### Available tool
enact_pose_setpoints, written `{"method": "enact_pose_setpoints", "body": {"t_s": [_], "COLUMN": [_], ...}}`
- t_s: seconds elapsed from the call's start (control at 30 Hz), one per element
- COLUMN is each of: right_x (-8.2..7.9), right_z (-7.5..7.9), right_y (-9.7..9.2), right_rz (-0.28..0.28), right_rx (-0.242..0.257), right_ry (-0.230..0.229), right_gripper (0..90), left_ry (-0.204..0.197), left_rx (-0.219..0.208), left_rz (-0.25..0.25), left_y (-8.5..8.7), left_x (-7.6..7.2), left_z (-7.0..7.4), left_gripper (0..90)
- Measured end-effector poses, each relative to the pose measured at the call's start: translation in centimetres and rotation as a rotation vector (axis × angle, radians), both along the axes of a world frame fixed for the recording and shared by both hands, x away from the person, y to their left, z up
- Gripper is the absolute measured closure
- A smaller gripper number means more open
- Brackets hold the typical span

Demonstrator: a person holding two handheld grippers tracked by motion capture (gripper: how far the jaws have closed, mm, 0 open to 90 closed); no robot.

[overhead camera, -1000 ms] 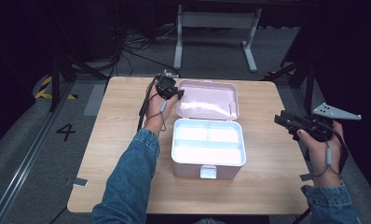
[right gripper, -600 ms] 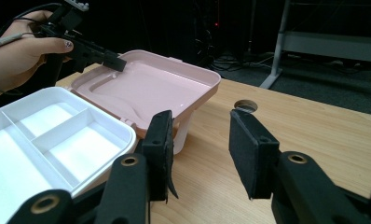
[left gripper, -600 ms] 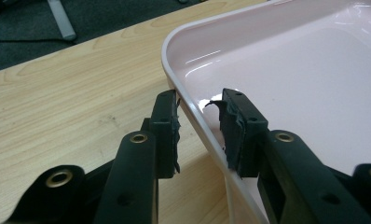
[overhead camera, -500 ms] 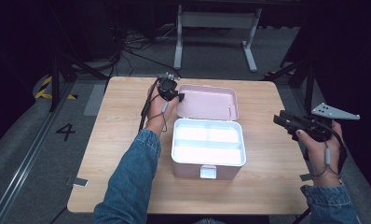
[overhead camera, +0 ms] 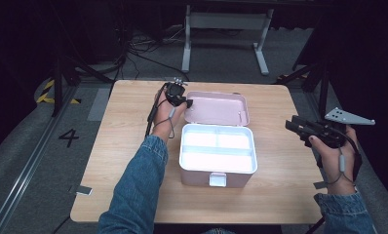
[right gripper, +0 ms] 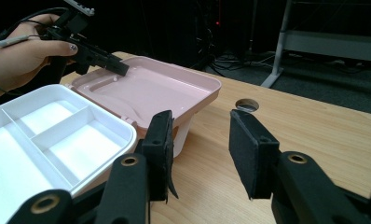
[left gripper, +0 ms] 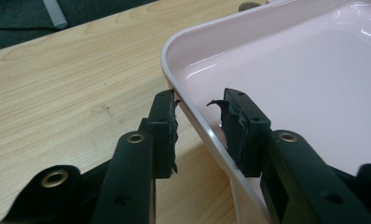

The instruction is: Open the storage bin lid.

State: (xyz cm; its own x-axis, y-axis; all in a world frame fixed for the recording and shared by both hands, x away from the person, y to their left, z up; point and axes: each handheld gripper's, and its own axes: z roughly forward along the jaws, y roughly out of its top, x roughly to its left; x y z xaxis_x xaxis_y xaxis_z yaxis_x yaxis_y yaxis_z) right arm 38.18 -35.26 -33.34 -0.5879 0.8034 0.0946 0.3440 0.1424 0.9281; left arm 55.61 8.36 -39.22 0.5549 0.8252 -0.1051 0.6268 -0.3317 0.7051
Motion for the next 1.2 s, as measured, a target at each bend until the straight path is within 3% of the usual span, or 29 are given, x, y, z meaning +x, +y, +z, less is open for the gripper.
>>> {"method": "enact_pose_setpoints", "body": {"t_s": [0.1,0.17,0.3,0.4,0.43,0.6,0.9,1.2], "right_x": [0.0,0.0,0.0,0.1,0.1,0.2,0.4,1.0], "right_z": [0.0,0.0,-0.1,-0.2,-0.2,-0.3,-0.3,-0.5], "right_y": [0.0,-0.1,-0.2,-0.3,-0.3,-0.2,-0.2,0.0], "right_rz": [0.001,0.003,-0.002,0.001,0.001,0.002,0.001,0.01], "right_rx": [0.0,0.003,0.003,0.001,0.001,0.003,0.002,-0.005], "right_ry": [0.0,-0.004,0.002,0.006,0.006,0.018,0.021,0.033], "right_gripper": [60.9,60.8,60.4,59.8,59.8,59.5,59.3,58.7], "left_ry": [-0.014,-0.016,-0.058,-0.116,-0.116,-0.168,-0.243,-0.294], "left_rx": [-0.005,-0.032,-0.055,-0.062,-0.062,-0.086,-0.067,-0.09], "left_rz": [0.012,0.021,0.009,-0.015,-0.015,-0.067,-0.159,-0.162], "left_y": [0.1,0.2,0.3,0.2,0.2,0.1,1.3,4.6], "left_x": [0.0,-0.1,-0.4,-1.2,-1.2,-3.2,-7.4,-11.6], "left_z": [-0.1,0.1,0.7,2.1,2.1,4.3,7.6,9.3], "left_gripper": [65.2,63.1,53.6,46.4,45.6,43.3,39.6,35.8]}}
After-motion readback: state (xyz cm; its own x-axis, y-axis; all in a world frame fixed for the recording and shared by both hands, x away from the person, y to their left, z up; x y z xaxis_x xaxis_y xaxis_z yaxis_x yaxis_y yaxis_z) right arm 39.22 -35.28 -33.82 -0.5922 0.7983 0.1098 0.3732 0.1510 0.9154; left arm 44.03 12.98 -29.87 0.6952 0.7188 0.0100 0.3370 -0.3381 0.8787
